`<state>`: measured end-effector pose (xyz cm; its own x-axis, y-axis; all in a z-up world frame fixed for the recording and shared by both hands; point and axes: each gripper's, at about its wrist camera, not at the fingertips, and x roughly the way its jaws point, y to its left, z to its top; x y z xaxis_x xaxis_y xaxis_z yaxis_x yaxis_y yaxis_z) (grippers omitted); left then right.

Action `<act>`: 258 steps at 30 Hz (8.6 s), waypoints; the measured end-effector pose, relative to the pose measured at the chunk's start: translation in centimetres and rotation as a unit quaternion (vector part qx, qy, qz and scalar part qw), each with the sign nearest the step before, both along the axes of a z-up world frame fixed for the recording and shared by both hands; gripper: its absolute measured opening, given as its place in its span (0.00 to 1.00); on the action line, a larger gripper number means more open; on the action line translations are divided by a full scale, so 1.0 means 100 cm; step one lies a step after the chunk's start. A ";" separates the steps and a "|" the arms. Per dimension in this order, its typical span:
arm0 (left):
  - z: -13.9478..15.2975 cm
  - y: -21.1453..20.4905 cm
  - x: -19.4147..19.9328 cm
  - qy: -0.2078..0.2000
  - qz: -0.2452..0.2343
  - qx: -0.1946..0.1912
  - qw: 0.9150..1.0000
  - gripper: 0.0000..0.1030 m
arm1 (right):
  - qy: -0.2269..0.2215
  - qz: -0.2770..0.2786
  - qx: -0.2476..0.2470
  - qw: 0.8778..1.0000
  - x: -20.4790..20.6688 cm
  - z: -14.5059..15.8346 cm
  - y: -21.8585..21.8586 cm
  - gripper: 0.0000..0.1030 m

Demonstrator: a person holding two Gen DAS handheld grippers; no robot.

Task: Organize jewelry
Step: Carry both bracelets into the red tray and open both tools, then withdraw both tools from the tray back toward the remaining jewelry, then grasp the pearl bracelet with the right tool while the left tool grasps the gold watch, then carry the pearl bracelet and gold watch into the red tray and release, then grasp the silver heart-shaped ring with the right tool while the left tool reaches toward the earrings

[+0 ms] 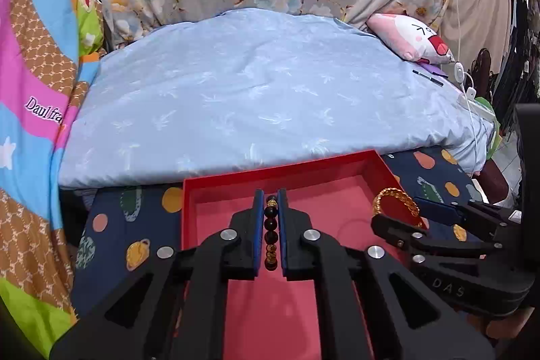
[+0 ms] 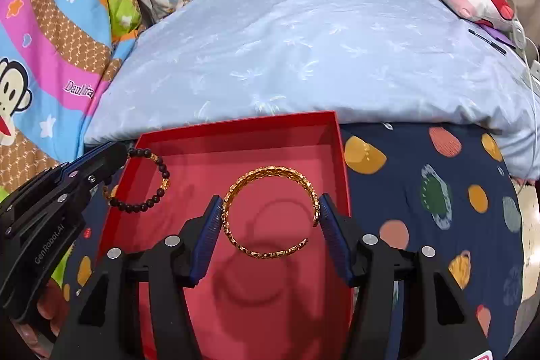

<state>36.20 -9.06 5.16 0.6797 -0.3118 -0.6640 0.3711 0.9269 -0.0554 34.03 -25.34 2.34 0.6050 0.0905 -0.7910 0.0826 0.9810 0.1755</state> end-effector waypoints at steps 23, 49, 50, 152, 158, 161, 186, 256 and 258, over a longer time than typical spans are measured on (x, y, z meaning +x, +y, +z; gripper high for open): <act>0.023 0.048 -0.079 -0.031 0.036 0.015 0.999 0.52 | -0.052 -0.022 -0.052 0.997 -0.116 0.029 0.001 0.73; -0.063 0.119 -0.261 0.075 0.076 0.019 0.994 0.53 | 0.014 0.034 -0.048 0.998 -0.285 -0.051 0.083 0.67; -0.065 0.120 -0.263 0.078 0.076 0.019 0.994 0.53 | 0.014 0.038 -0.047 0.998 -0.283 -0.053 0.086 0.66; -0.069 0.056 -0.271 0.087 -0.026 -0.004 0.996 0.10 | 0.020 0.008 0.024 0.999 -0.305 -0.036 0.062 0.14; -0.048 0.063 -0.273 0.081 -0.024 -0.026 0.996 0.10 | 0.015 0.010 0.026 1.000 -0.305 -0.030 0.060 0.14; -0.033 0.065 -0.273 0.071 -0.026 -0.032 0.997 0.10 | 0.005 0.014 0.023 1.000 -0.305 -0.022 0.061 0.14; 0.052 0.046 -0.137 -0.023 -0.011 -0.037 0.999 0.10 | -0.062 0.041 0.026 0.997 -0.135 0.048 0.032 0.14; -0.088 0.114 -0.240 0.116 0.077 0.029 0.990 0.56 | 0.029 0.022 -0.013 0.999 -0.225 -0.062 0.067 0.33; -0.088 0.114 -0.239 0.118 0.077 0.026 0.990 0.56 | 0.029 0.020 -0.011 0.999 -0.226 -0.062 0.066 0.31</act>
<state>12.26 2.35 -3.68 0.5405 -0.1783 -0.8223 0.2082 0.9752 -0.0746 11.42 -18.72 -3.87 0.5540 0.0962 -0.8270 0.0526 0.9873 0.1501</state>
